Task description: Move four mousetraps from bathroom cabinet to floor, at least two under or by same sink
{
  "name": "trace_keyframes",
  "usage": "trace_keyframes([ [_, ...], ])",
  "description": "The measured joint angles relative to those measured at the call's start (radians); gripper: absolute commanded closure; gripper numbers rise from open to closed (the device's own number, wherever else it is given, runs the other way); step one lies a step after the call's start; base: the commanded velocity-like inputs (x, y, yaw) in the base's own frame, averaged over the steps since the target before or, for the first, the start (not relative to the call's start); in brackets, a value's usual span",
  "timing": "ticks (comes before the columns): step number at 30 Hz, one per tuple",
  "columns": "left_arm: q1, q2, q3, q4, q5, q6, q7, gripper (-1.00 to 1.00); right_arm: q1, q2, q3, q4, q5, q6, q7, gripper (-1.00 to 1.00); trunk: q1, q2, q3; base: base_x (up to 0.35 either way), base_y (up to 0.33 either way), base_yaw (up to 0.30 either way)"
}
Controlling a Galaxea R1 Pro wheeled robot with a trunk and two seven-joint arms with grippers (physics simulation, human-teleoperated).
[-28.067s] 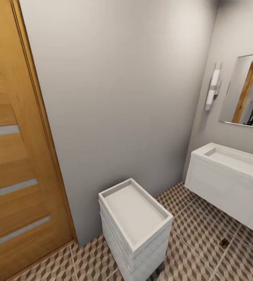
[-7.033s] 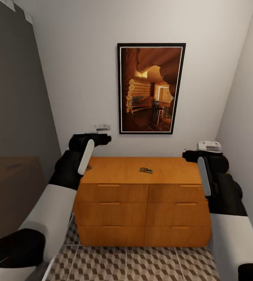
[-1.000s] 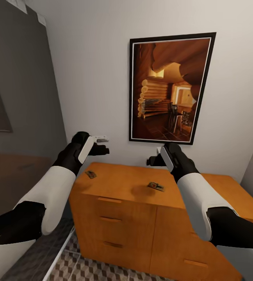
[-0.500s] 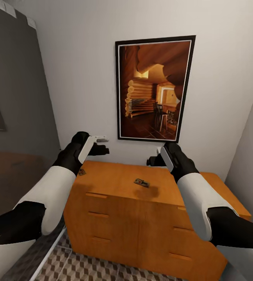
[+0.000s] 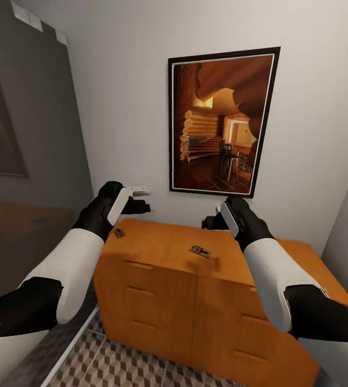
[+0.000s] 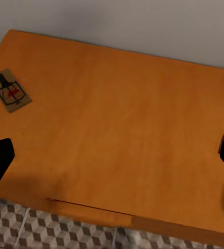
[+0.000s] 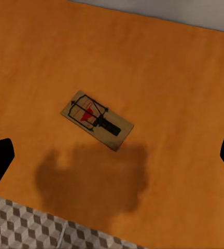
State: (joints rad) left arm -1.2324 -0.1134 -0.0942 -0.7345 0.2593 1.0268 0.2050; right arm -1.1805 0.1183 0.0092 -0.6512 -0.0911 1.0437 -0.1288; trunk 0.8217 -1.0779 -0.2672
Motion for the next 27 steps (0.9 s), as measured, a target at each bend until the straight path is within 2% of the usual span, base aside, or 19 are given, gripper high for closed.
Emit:
trace_keyframes([
  [10,0.000,0.000,0.000,0.000,0.000,0.000,0.000,-1.00,0.000,0.000,0.000,0.000,0.000,0.000,0.000,-1.00,0.000,0.000,0.000,-0.002,-0.015,0.240],
  [27,0.000,0.000,0.000,0.015,0.000,-0.002,0.000,-1.00,0.000,0.000,0.001,0.000,0.000,0.000,0.000,-1.00,0.000,0.000,0.000,0.000,-0.168,0.032],
])
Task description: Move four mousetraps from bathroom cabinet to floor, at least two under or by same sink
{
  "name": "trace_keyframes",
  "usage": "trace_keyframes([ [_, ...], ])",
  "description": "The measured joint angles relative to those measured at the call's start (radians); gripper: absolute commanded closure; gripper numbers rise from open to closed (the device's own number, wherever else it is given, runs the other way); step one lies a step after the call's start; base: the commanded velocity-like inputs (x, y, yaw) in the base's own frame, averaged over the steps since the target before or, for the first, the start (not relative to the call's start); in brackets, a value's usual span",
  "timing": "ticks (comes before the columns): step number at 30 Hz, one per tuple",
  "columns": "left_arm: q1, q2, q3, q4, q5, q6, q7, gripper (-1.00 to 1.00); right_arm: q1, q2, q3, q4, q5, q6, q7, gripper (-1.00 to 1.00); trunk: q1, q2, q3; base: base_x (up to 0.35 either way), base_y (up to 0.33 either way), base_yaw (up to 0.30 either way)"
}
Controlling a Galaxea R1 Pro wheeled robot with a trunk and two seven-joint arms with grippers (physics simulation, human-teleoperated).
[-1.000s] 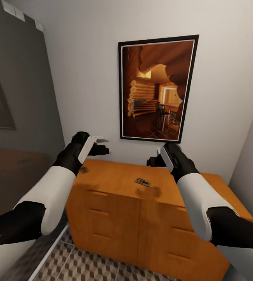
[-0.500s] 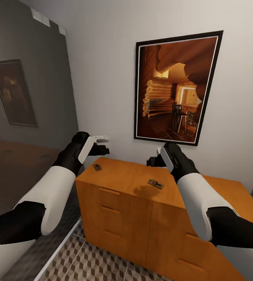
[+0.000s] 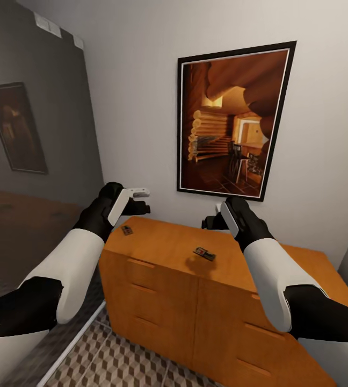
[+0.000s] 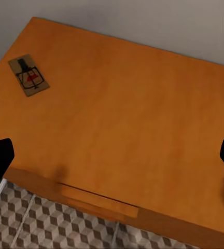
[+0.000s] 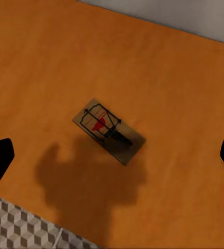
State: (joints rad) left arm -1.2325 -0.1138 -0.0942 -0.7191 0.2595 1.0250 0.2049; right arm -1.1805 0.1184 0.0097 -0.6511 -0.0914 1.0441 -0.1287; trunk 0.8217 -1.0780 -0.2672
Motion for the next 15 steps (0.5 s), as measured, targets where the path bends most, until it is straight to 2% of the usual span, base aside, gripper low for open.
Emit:
trace_keyframes([
  [11,0.000,0.000,0.000,0.005,0.000,0.000,0.000,-1.00,0.000,0.000,-0.001,0.000,0.001,0.000,-0.001,-1.00,0.000,0.000,0.000,0.003,-0.022,0.001],
  [15,0.000,0.000,0.000,0.006,0.000,0.000,0.000,-1.00,0.000,0.000,0.000,0.000,0.001,0.000,-0.001,-1.00,0.000,0.000,0.000,0.097,-0.002,0.000],
])
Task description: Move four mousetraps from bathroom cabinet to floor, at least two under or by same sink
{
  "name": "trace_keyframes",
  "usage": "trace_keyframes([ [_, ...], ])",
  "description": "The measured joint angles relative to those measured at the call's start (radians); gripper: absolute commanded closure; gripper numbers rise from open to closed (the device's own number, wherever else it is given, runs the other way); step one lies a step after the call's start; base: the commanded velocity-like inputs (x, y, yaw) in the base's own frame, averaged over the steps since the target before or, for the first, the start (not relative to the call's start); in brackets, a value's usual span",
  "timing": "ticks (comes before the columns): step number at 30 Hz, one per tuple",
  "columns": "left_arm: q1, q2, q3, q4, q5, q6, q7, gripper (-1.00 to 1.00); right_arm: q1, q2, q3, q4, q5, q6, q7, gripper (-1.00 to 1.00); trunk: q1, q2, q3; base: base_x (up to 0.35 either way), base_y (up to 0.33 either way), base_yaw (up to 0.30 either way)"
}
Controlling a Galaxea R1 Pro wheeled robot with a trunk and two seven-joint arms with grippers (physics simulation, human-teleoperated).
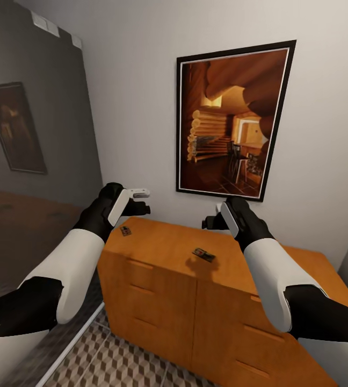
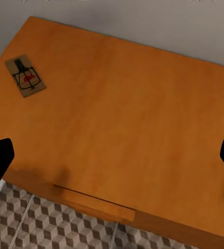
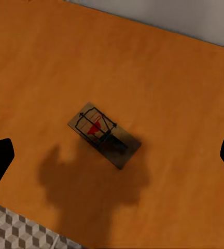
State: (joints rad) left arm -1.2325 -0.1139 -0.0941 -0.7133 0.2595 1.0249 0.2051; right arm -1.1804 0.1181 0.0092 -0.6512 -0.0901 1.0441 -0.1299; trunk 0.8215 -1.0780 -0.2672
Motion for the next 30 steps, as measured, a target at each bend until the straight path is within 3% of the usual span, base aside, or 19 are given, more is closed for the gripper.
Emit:
trace_keyframes([
  [17,0.000,0.001,0.000,-0.001,-0.001,0.000,0.000,-1.00,0.000,0.000,-0.001,0.020,-0.012,0.000,0.006,-1.00,0.000,0.000,0.000,0.047,0.000,0.000],
  [30,0.000,0.000,0.000,0.000,0.000,0.000,0.001,-1.00,0.000,0.001,0.000,0.179,-0.012,0.000,0.011,-1.00,0.000,0.000,0.000,0.003,0.000,0.000],
])
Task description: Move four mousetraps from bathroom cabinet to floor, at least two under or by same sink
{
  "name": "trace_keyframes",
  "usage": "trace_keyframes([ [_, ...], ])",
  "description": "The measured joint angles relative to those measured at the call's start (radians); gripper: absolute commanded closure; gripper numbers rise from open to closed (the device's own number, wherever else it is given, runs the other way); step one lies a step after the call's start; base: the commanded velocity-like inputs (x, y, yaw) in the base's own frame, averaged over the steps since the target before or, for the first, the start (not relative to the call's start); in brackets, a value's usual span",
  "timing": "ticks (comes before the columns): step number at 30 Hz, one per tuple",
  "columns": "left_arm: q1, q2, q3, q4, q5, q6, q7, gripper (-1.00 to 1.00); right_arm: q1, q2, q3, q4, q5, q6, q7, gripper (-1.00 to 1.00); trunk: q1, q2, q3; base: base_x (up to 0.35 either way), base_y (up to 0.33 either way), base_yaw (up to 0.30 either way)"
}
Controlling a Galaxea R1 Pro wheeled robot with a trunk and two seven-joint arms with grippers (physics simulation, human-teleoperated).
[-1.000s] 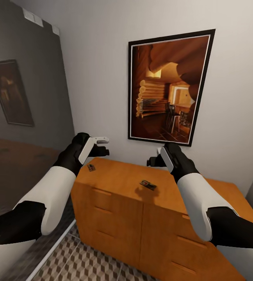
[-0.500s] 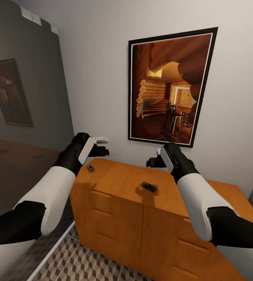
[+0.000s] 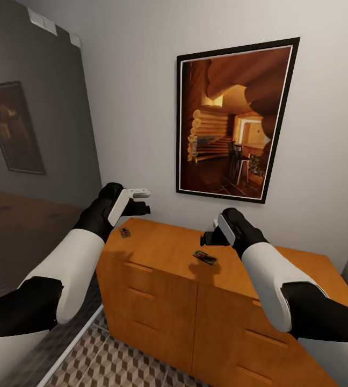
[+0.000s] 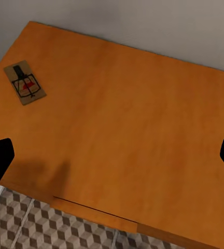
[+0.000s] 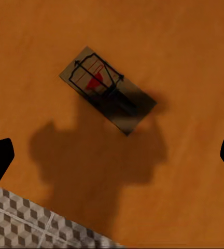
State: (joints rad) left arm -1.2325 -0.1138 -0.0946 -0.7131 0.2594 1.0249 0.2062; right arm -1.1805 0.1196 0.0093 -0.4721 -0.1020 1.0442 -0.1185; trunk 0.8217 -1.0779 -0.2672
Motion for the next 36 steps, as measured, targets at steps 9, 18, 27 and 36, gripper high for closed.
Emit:
trace_keyframes([
  [9,0.000,0.000,0.000,0.000,0.001,0.000,-0.001,-1.00,0.000,0.001,0.000,0.013,-0.001,0.000,0.002,-1.00,0.000,0.000,0.000,0.109,-0.070,0.000],
  [18,0.000,0.000,0.000,0.001,0.000,0.000,0.000,-1.00,0.000,0.003,-0.001,0.014,-0.001,0.000,0.003,-1.00,0.000,0.000,0.000,0.027,-0.018,0.000],
  [27,0.000,0.001,0.001,0.001,-0.001,0.000,-0.001,-1.00,0.000,0.002,-0.001,0.014,0.000,0.000,0.003,-1.00,0.000,0.000,0.000,0.120,-0.002,0.000],
  [36,0.000,0.000,0.000,0.000,0.000,0.000,-0.001,-1.00,0.000,0.003,-0.002,0.014,-0.001,0.000,0.003,-1.00,0.000,0.000,0.000,0.044,0.000,0.000],
])
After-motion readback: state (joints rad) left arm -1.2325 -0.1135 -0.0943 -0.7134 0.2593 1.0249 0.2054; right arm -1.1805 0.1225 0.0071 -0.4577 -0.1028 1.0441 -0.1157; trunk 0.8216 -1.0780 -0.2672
